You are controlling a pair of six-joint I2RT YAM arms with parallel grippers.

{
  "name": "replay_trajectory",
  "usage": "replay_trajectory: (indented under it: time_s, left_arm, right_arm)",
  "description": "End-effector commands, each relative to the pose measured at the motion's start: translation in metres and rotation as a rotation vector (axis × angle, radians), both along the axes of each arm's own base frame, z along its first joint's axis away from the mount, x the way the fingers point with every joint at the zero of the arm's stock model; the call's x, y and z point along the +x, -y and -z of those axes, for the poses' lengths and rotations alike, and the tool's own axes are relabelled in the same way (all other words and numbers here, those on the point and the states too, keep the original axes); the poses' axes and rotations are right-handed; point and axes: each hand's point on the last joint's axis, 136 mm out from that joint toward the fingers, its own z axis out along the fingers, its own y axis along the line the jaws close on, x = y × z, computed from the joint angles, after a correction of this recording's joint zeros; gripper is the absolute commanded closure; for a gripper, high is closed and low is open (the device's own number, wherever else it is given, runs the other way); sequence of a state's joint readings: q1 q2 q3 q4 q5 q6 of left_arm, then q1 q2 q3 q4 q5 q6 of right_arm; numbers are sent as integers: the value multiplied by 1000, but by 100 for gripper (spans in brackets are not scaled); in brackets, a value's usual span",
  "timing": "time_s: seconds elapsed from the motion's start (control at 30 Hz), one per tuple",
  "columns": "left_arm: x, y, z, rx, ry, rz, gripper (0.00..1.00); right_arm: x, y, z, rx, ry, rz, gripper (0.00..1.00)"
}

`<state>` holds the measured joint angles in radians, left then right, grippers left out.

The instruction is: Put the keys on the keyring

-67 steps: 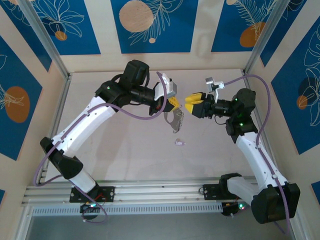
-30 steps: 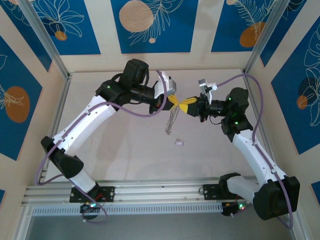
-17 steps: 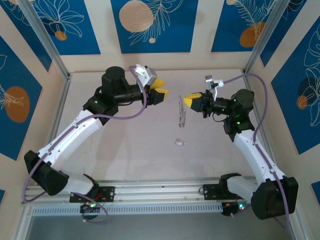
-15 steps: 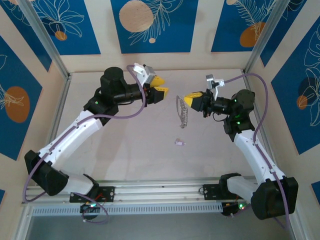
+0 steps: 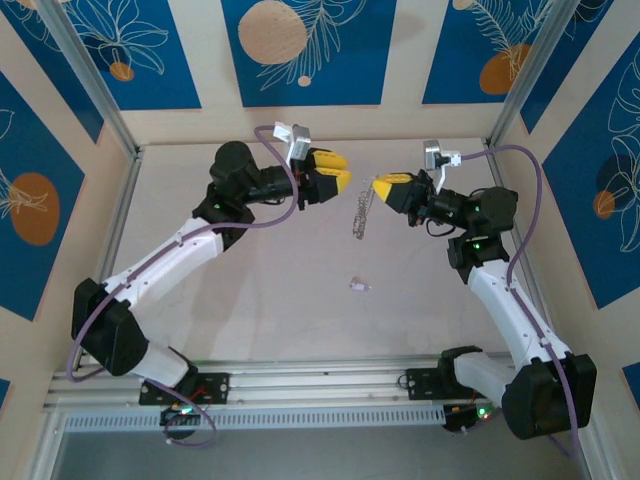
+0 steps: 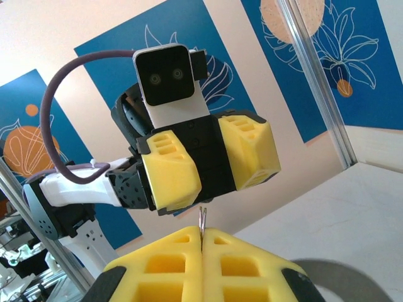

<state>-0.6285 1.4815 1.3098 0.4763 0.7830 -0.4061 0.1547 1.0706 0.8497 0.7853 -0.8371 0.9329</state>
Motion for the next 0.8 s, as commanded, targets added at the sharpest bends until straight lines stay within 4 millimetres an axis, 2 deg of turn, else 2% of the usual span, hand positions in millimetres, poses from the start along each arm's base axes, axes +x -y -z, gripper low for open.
replay_trajectory:
  time_s: [0.0,0.53,0.77]
  left_arm:
    - [-11,1,-14,-58,19,75,59]
    - [-24,21,-9,-58,2,181,55]
    - [-27,26,-10,-61,7,196,57]
  right_arm:
    - [0,2,-10,38,26,16,100]
    - [0,-4,-10,40,29,-1,100]
    - [0,-5,-8,38,25,-4,100]
